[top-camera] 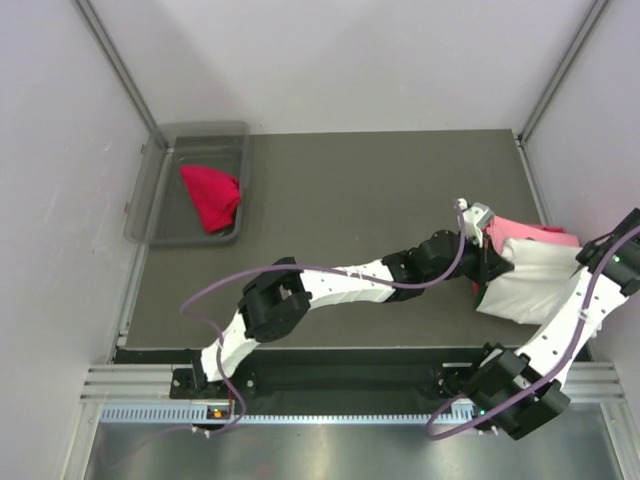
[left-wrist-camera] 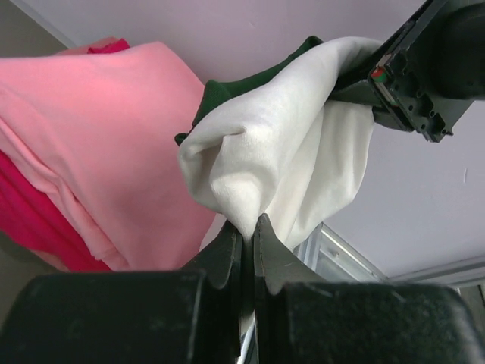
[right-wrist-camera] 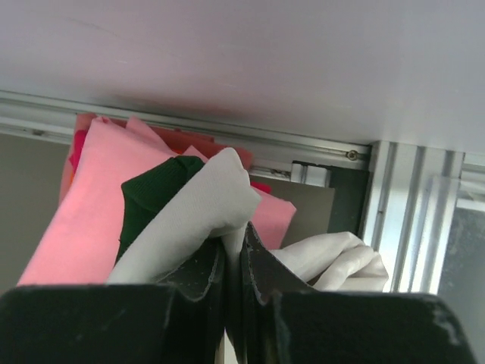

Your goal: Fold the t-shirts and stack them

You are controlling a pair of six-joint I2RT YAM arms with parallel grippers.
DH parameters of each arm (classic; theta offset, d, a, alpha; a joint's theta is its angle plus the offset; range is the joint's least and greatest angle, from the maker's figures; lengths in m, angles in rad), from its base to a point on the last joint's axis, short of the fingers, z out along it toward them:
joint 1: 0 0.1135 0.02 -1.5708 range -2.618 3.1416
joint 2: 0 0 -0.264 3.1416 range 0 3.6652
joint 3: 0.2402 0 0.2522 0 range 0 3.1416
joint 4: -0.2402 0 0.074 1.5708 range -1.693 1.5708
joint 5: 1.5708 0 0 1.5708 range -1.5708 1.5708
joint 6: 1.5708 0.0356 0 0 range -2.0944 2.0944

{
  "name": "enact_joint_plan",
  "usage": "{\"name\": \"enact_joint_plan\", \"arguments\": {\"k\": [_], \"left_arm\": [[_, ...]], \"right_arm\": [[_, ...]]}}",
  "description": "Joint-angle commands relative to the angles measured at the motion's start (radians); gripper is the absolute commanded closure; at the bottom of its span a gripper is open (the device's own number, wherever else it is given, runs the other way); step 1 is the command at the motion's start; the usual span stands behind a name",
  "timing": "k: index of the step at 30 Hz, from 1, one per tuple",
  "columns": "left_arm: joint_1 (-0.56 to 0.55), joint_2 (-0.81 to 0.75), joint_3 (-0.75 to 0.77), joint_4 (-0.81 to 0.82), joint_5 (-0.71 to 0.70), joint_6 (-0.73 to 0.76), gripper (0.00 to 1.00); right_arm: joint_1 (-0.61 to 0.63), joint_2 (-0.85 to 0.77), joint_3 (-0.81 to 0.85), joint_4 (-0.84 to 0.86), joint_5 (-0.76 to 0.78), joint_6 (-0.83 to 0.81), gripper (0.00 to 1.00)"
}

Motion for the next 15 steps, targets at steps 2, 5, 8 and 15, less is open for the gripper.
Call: {"name": "enact_joint_plan", "arguments": {"k": [2, 5, 8, 15], "left_arm": [[0.055, 0.059, 0.120, 0.015, 0.008, -0.018, 1.00], [0.070, 0.118, 0.220, -0.027, 0.020, -0.023, 1.00], [0.101, 0.173, 0.290, -0.031, 0.045, -0.064, 1.00], [0.178, 0.308, 0.398, -0.038, 0.030, -0.100, 0.99]], "right_arm": [[-0.030, 0.075, 0.076, 0.248, 0.040, 0.008, 1.00], [-0.028, 0.130, 0.073, 0.291, 0.002, 0.019, 1.00], [-0.028, 0.185, 0.071, 0.339, -0.041, 0.029, 1.00], [0.008, 0.377, 0.082, 0.463, -0.185, 0.046, 0.84]]}}
